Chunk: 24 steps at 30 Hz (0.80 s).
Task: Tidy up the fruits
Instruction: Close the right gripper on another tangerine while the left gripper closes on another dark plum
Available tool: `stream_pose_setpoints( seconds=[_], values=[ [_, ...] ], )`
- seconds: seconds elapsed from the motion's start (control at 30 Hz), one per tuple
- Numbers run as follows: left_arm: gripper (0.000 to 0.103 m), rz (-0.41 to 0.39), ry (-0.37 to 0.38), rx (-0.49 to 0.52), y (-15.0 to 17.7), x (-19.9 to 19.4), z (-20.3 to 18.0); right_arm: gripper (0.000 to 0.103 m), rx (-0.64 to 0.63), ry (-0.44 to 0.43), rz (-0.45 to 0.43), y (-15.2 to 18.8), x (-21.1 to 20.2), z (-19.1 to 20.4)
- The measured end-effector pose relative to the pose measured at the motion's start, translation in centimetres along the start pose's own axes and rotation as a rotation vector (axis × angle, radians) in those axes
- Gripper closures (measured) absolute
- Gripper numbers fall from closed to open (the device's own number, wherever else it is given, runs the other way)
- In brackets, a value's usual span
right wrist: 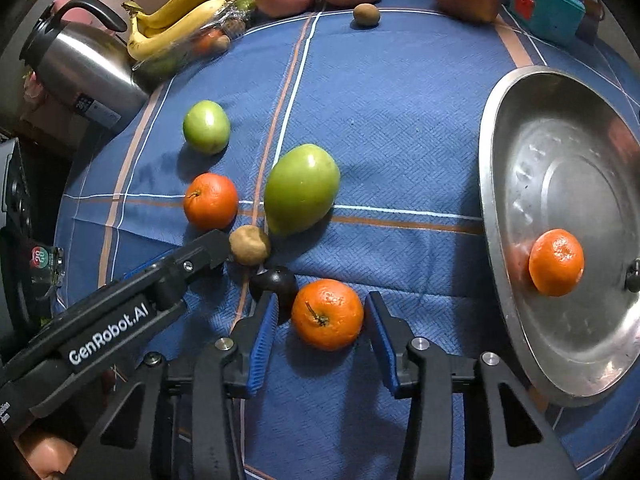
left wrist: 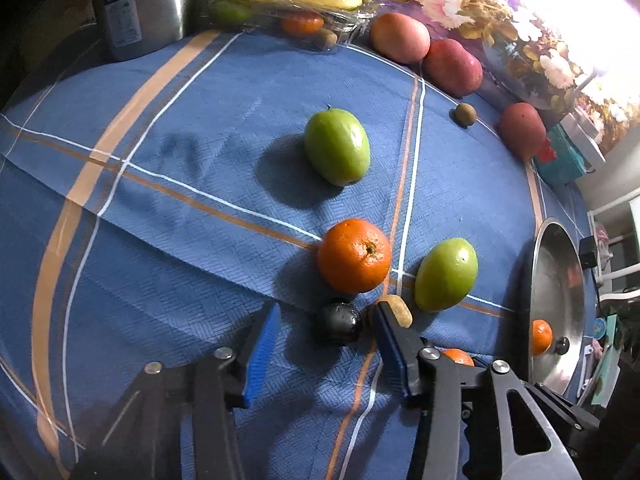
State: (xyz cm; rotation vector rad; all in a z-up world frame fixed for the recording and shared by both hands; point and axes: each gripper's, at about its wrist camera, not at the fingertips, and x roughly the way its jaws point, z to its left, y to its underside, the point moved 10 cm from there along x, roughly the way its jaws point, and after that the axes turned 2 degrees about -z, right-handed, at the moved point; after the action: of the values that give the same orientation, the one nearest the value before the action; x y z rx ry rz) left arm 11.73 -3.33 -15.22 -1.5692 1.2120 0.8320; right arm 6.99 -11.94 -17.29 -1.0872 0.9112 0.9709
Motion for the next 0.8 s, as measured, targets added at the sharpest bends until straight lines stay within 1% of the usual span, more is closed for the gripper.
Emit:
stream_pose_setpoints(
  seconds=[0.1, 0.17, 0.23, 0.3, 0.37, 0.43, 0.47, 0.5, 0.67, 0.8],
  values=[
    [0.052, 0.002, 0.002, 0.000, 0.2, -0.5, 0.5, 0.061, 0.005, -0.006, 0.000, 0.0, -0.2, -0.1],
    [0.052, 0.002, -0.001, -0.006, 0.2, -0.6, 0.8, 0.061, 0.007, -0.012, -0.004, 0.0, -0.3, -0.1],
    [0.056, -0.001, -0.005, -0.009, 0.3, -0.8, 1.2, 0.062, 0.009, -0.012, -0.002, 0.0, -0.3, -0.2],
    [0.057, -0.003, -0.009, -0.009, 0.4, -1.1, 1.5, 0.065, 0.015, -0.011, 0.000, 0.1, -0.4, -0.4],
    [0.060, 0.001, -0.001, -0.009, 0.6, -1.0, 1.4, 0.065, 0.024, -0.018, 0.002, 0.1, -0.4, -0.5],
    [0.070, 0.004, 0.013, -0.003, 0.7, -1.0, 1.1, 0.065, 0.032, -0.025, 0.002, 0.0, -0.3, -0.6],
    [0.072, 0.006, 0.020, 0.000, 0.8, -1.0, 0.9, 0.065, 0.032, -0.025, 0.003, 0.0, -0.3, -0.5],
    [0.076, 0.006, 0.027, 0.002, 0.8, -1.1, 0.7, 0.065, 0.032, -0.026, 0.003, 0.0, -0.3, -0.6],
    [0.077, -0.004, 0.024, 0.004, 0.7, -1.3, 0.4, 0.066, 0.039, -0.043, -0.004, 0.1, -1.0, -1.0],
    [0.077, -0.043, 0.022, -0.001, 0.0, -2.4, 0.5, 0.066, 0.041, -0.063, -0.022, -0.1, -1.9, -0.9]
  ],
)
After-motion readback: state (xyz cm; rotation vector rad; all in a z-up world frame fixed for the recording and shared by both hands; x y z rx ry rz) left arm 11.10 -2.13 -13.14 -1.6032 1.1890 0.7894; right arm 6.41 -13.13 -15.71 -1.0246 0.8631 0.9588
